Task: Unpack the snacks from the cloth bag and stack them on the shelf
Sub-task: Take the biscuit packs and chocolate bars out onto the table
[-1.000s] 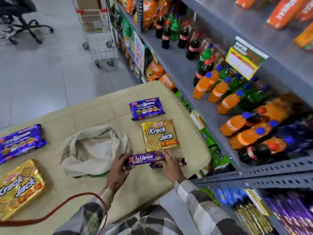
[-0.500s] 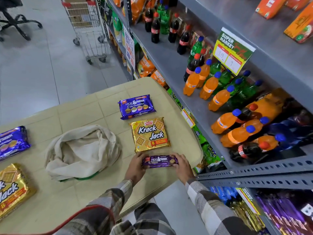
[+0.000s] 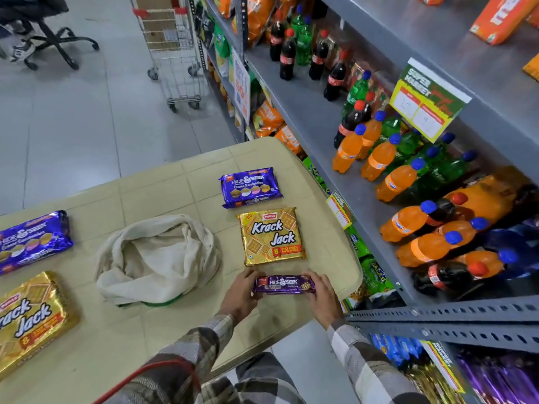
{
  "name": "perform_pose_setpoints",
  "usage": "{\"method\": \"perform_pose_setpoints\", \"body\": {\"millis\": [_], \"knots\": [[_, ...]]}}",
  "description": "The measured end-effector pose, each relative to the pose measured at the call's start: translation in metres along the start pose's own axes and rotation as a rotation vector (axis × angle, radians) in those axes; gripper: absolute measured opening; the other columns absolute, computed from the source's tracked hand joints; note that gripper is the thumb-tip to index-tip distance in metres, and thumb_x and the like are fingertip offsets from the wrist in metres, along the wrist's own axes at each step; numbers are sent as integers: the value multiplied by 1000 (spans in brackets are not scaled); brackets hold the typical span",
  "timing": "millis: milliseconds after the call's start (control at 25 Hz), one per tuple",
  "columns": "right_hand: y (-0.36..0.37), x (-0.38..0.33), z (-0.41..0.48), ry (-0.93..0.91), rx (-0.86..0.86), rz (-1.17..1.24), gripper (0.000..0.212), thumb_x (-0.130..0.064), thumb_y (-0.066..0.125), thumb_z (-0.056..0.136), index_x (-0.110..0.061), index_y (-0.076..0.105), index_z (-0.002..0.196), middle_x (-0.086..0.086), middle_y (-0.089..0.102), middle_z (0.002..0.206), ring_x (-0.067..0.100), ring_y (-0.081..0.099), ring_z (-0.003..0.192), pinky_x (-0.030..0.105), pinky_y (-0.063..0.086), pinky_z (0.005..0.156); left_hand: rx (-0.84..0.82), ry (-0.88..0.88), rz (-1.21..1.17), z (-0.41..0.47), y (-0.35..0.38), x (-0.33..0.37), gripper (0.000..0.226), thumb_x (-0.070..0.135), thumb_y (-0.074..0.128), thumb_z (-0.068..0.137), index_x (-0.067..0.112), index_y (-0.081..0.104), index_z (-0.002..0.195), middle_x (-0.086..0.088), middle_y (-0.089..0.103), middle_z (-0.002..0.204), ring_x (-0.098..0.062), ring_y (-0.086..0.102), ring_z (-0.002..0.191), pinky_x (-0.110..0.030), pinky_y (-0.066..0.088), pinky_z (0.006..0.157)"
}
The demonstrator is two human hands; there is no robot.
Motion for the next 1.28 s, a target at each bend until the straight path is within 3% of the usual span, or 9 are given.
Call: {"method": "perform_pose_setpoints", "body": {"millis": [200, 320, 400, 520, 680, 800, 960, 1040, 1280], "knots": [[4, 3, -1, 43, -7, 36, 70, 7, 61, 85, -32, 45, 141, 3, 40, 125, 28, 64, 103, 41, 59, 85, -135, -25, 121, -7, -5, -10, 84, 27, 74, 82, 22, 26, 151, -3, 28, 155, -25, 39, 134, -37, 42, 108], [-6, 7, -4, 95, 87, -21, 88, 10, 62, 75, -37, 37, 145, 2, 31, 121, 25, 58, 79, 40, 53, 77, -119, -34, -3, -35, -36, -30, 78, 31, 70, 87, 29, 26, 150, 1, 35, 150, -18, 46, 126, -30, 43, 103], [-11, 1, -6, 53, 257, 0, 93, 18, 63, 65, -29, 46, 144, 12, 35, 117, 28, 52, 71, 46, 54, 82, 3, -48, -133, -71, -73, -56, 59, 25, 64, 91, 27, 38, 145, 1, 48, 136, -12, 54, 110, -20, 44, 93], [0, -44, 4, -94, 343, -58, 84, 22, 66, 63, -17, 55, 138, 17, 40, 116, 39, 61, 80, 37, 50, 82, 465, -246, -363, -143, -137, -122, 30, -2, 56, 92, 10, 63, 119, -3, 66, 107, -2, 62, 89, -25, 52, 84], [49, -156, 20, -343, 185, -45, 64, 16, 66, 74, -8, 56, 133, 21, 52, 122, 34, 57, 103, 13, 40, 89, 930, -594, -523, -235, -187, -216, 31, -18, 46, 91, 5, 66, 96, -8, 68, 79, -14, 66, 73, -31, 51, 71], [115, -252, 11, -598, 46, 20, 60, 11, 63, 77, -18, 56, 129, 4, 52, 109, 5, 52, 86, 13, 43, 80, 1061, -716, -526, -282, -209, -273, 28, -14, 44, 94, 2, 66, 97, -20, 70, 92, -36, 67, 86, -37, 54, 79], [222, -351, -6, -757, -200, 39, 52, 9, 59, 81, -16, 56, 127, 2, 54, 115, 6, 52, 86, 35, 52, 83, 1154, -826, -511, -316, -221, -322, 27, 10, 46, 98, 3, 64, 117, -18, 67, 121, -37, 63, 111, -46, 50, 95], [278, -394, -14, -762, -342, 8, 46, 2, 56, 87, -14, 54, 130, 7, 55, 122, 15, 58, 94, 40, 51, 93, 1143, -879, -528, -323, -229, -348, 47, 29, 42, 96, 5, 55, 133, -19, 60, 133, -37, 58, 120, -46, 46, 98], [395, -451, -36, -466, -742, -89, 75, -12, 62, 89, -15, 24, 154, 8, 38, 153, 28, 37, 142, 40, 32, 118, 1024, -1049, -787, -320, -219, -401, 50, 25, 44, 103, 11, 35, 151, -16, 40, 155, -34, 41, 140, -47, 36, 113]]}}
Point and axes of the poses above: each hand's wrist, its own z-axis towards the middle knuckle, its own y-axis out of the palm, x = y × z, the point moved 3 cm from there along z, towards the middle knuckle
